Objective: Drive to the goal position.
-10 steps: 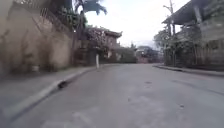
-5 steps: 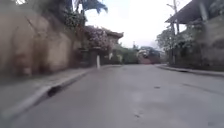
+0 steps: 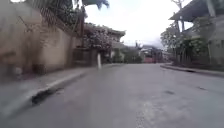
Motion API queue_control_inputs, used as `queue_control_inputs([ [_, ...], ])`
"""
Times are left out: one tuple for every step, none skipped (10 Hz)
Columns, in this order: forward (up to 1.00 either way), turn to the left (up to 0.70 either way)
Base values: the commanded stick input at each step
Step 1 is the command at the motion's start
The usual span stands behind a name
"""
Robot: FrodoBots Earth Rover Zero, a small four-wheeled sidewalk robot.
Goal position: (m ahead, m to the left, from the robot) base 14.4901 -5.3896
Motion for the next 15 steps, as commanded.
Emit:
queue_control_inputs([
  [1.00,0.00],
  [1.00,0.00],
  [1.00,0.00],
  [1.00,0.00],
  [1.00,0.00],
  [1.00,0.00],
  [1.00,0.00],
  [1.00,0.00],
  [1.00,0.00],
  [1.00,0.00],
  [1.00,0.00],
  [1.00,0.00],
  [1.00,0.00],
  [1.00,0.00],
  [1.00,0.00],
])
